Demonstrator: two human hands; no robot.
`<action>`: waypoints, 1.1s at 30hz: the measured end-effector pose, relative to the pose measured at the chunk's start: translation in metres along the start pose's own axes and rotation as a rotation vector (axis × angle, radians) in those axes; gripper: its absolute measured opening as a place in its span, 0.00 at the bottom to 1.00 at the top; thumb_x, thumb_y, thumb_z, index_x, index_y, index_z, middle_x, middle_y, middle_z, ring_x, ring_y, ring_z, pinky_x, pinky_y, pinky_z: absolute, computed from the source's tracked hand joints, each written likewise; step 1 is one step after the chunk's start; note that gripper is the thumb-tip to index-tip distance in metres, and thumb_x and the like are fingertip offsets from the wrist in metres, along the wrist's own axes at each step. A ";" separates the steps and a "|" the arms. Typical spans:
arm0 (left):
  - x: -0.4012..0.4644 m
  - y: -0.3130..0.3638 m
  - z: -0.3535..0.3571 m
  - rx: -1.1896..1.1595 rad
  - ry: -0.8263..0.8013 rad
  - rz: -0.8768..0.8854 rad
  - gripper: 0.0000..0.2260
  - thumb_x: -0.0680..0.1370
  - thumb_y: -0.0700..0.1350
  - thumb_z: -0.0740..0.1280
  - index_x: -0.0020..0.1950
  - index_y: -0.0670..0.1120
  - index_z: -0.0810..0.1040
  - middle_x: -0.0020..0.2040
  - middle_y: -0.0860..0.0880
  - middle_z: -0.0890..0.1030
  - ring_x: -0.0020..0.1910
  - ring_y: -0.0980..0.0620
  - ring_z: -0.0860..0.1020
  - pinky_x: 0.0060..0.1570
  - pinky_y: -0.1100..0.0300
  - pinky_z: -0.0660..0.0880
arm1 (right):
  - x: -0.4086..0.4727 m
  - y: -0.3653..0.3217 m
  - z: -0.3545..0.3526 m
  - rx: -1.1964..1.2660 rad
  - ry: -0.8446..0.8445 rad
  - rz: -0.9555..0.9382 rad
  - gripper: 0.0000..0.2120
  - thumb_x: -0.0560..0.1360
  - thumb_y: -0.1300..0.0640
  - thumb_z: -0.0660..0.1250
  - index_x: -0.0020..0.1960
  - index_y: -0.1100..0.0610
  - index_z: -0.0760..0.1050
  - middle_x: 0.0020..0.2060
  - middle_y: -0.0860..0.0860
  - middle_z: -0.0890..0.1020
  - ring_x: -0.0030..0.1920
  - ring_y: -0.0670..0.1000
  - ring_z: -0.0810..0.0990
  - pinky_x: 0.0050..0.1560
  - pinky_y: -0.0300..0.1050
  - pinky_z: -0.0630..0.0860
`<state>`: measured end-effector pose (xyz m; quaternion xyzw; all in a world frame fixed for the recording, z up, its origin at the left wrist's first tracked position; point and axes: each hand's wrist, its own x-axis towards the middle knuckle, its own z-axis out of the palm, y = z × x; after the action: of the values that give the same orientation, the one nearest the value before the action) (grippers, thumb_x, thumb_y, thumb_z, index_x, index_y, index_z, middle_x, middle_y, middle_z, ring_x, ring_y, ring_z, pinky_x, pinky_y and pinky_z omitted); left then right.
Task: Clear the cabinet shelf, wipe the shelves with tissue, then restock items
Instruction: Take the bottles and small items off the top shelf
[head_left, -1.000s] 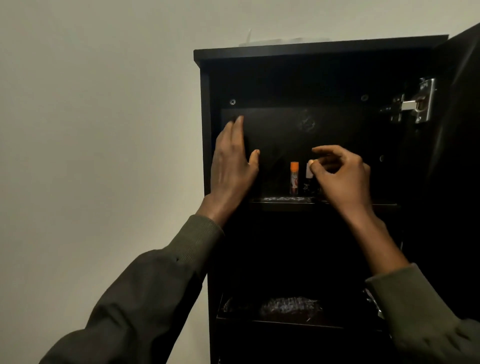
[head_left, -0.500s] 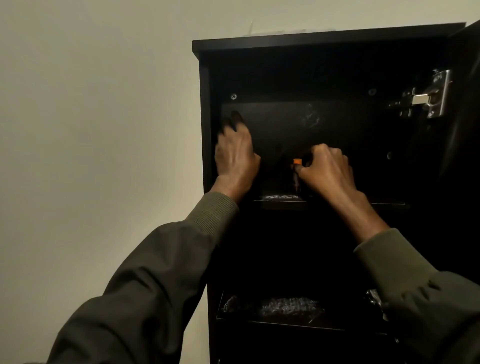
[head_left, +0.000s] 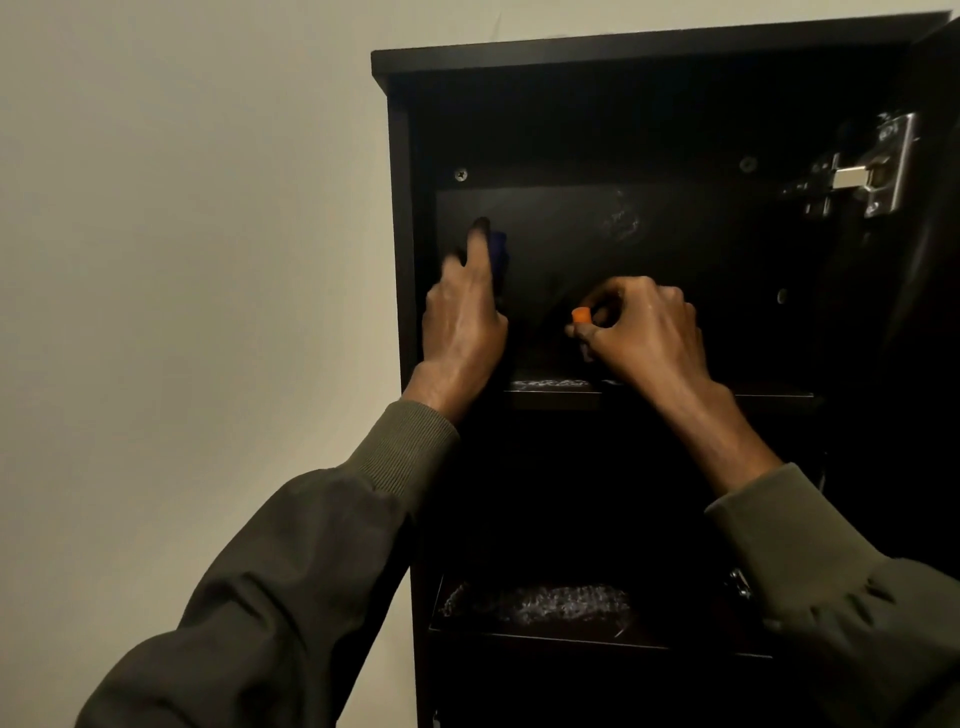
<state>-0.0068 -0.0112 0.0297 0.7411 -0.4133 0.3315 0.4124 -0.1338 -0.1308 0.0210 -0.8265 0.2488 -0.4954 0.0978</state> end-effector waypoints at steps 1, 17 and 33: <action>0.000 -0.001 -0.001 -0.022 0.010 0.010 0.33 0.79 0.37 0.68 0.80 0.48 0.55 0.65 0.38 0.72 0.62 0.39 0.77 0.57 0.51 0.77 | 0.000 0.000 0.000 0.005 0.000 0.004 0.12 0.71 0.45 0.74 0.51 0.48 0.81 0.43 0.45 0.83 0.47 0.48 0.81 0.42 0.45 0.78; -0.018 0.000 -0.021 -0.613 -0.058 0.101 0.35 0.74 0.40 0.75 0.78 0.47 0.62 0.74 0.47 0.71 0.65 0.48 0.77 0.63 0.46 0.78 | -0.020 -0.009 -0.019 0.266 0.019 0.030 0.14 0.72 0.48 0.74 0.57 0.46 0.80 0.42 0.39 0.80 0.47 0.38 0.78 0.49 0.38 0.77; -0.104 0.001 -0.036 -0.674 -0.162 0.256 0.35 0.74 0.40 0.75 0.76 0.37 0.61 0.68 0.43 0.76 0.59 0.52 0.81 0.58 0.57 0.80 | -0.115 0.002 -0.037 0.554 -0.250 -0.047 0.13 0.73 0.55 0.72 0.57 0.53 0.80 0.50 0.47 0.84 0.51 0.43 0.83 0.45 0.42 0.82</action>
<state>-0.0589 0.0556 -0.0403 0.5298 -0.6198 0.1658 0.5547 -0.2105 -0.0714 -0.0503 -0.8285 0.0711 -0.4408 0.3380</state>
